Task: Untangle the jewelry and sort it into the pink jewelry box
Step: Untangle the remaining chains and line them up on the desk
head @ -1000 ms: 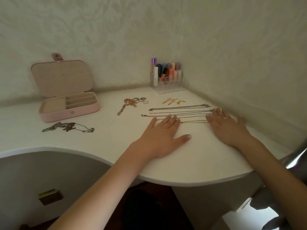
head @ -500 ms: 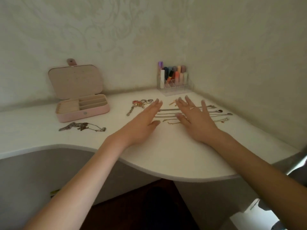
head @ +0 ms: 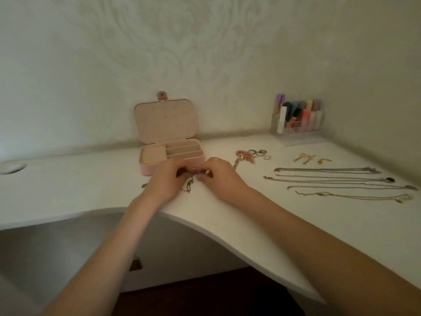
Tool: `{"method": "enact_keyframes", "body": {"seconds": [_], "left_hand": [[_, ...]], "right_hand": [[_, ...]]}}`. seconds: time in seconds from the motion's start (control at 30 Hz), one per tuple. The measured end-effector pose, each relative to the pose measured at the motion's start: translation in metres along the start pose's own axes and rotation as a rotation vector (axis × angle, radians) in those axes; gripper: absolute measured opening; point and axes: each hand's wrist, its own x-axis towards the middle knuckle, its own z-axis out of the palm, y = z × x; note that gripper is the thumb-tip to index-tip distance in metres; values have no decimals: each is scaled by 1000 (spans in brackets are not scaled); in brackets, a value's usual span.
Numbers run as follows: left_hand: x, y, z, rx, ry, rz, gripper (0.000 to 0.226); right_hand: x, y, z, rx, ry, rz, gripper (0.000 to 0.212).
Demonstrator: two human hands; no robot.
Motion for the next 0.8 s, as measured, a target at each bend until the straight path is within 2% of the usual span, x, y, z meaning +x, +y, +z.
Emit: {"method": "enact_keyframes", "body": {"seconds": [0.1,0.17,0.2,0.27,0.33,0.47,0.53,0.6,0.7,0.8], "left_hand": [[-1,-7,-5,-254,99,-134,24],[0,-13,-5,-371,227,-202,23],[1,-13,-5,-375,227,-212,23],[0,-11,-3,-311,107,-200,22],[-2,-6,-2,-245,-6,-163,20],[-5,-4,-6,-251,-96,-119,12],[-5,-4,-6,-284,-102,-123,5],[-5,-3,-6,-386,-70,-163,11],[-4,-1,-8,-596,14,-259,18],[-3,1,-7,-598,-1,-301,20]], "right_hand": [[-1,-6,-1,95,95,-39,20],[-1,-10,4,46,43,-31,22],[0,-13,7,-2,10,-16,22],[7,-13,11,-38,-31,19,15],[10,-11,10,-11,-48,15,25],[9,-1,6,341,53,48,13],[10,2,5,528,94,86,12],[10,2,1,645,105,85,9],[7,1,-2,746,62,66,17],[6,0,-3,786,14,63,21]]}}
